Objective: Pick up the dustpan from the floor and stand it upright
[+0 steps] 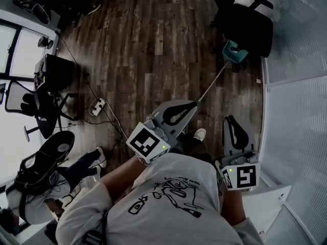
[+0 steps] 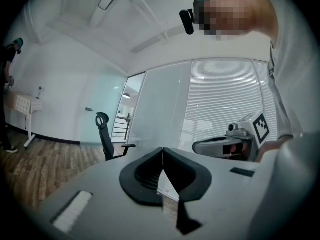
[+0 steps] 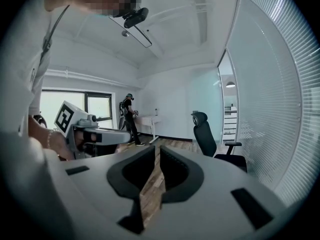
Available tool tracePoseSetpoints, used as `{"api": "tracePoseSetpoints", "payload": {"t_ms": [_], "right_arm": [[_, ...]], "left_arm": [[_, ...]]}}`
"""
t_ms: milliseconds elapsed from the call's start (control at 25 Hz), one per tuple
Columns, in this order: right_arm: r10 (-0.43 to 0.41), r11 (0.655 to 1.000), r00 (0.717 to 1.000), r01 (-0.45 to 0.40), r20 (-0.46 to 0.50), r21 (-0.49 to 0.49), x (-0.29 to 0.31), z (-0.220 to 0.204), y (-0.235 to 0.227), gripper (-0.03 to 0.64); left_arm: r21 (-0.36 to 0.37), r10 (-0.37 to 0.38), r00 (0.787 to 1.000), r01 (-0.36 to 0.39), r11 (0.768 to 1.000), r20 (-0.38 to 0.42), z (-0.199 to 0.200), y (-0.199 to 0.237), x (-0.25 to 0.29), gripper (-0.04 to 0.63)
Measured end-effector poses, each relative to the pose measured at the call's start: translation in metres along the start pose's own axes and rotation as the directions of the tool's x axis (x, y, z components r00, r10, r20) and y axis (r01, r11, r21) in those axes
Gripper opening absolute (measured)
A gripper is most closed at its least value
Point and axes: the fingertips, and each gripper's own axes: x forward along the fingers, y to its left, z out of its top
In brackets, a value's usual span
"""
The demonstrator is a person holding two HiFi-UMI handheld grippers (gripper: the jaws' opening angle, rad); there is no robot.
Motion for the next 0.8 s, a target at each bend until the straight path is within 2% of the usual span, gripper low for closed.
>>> {"api": "tracePoseSetpoints", "payload": {"t_ms": [280,480,560,800], "right_arm": [[0.018,0.999,0.995,-0.014,-0.096,0.039,0.031,-0.096,-0.031,0.028],[0.061,0.995,0.985,-0.048,-0.163,0.084,0.058,-0.196,-0.047,0.034],[0.074,0.994,0.980,-0.058,-0.183,0.092,0.074,-0.237,-0.056,0.055],[0.110,0.993,0.955,-0.092,-0.276,0.077,0.122,-0.372,-0.076,0.071]], "left_arm": [[-0.023,-0.014,0.998,0.012,1.000,-0.063,-0.081,0.024,0.044,0.003],[-0.029,-0.010,0.993,0.007,1.000,-0.117,-0.169,0.047,0.076,0.003],[-0.029,-0.013,0.992,0.010,1.000,-0.129,-0.207,0.059,0.092,0.003],[0.097,-0.080,0.975,0.102,0.990,-0.205,-0.332,0.081,0.131,0.003]]}}
